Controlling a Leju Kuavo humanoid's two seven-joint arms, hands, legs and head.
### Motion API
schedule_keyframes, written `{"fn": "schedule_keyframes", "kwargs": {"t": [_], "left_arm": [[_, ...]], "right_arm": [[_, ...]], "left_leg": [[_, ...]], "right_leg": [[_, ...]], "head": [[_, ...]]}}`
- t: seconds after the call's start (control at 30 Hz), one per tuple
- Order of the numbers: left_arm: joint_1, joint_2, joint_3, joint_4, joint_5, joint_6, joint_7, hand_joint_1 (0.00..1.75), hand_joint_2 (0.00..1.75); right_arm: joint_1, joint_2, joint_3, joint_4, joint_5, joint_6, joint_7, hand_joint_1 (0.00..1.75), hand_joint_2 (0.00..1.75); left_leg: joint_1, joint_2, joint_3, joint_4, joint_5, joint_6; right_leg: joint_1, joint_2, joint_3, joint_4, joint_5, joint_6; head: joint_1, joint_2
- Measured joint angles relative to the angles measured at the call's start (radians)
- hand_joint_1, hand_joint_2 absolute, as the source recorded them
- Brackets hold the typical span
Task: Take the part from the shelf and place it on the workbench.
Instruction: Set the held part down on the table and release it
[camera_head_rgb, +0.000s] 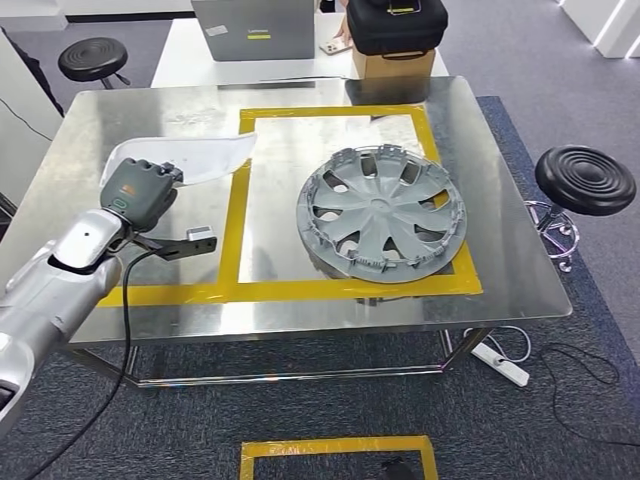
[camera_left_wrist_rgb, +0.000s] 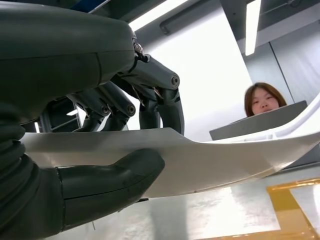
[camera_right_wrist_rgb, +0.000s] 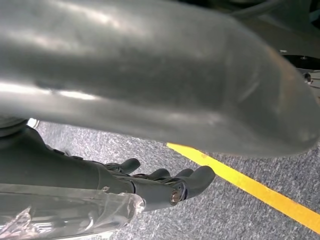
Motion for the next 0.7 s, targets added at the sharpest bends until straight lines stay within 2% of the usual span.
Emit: {"fn": "schedule_keyframes", "kwargs": {"t": [0.1, 0.23, 0.7], "left_arm": [[-0.006, -0.002, 0.0, 0.012, -0.004, -0.005, 0.0, 0.0, 1.75], [-0.014, -0.003, 0.0, 0.023, -0.003, 0.0, -0.007, 0.0, 0.0], [-0.008, -0.024, 0.022, 0.031, 0.016, 0.034, -0.006, 0.0, 0.0]], "right_arm": [[0.001, 0.0, 0.0, 0.0, 0.0, 0.001, 0.0, 0.0, 0.0], [0.001, 0.0, 0.0, 0.0, 0.0, 0.003, 0.0, 0.0, 0.0], [0.0, 0.003, 0.0, 0.0, 0.011, 0.003, 0.0, 0.0, 0.0]], "left_leg": [[0.0, 0.0, 0.0, 0.0, 0.0, 0.0], [0.0, 0.0, 0.0, 0.0, 0.0, 0.0], [0.0, 0.0, 0.0, 0.0, 0.0, 0.0]], "right_leg": [[0.0, 0.0, 0.0, 0.0, 0.0, 0.0], [0.0, 0.0, 0.0, 0.0, 0.0, 0.0], [0.0, -0.001, 0.0, 0.0, 0.0, 0.0]], "head": [[0.0, 0.0], [0.0, 0.0], [0.0, 0.0]]}}
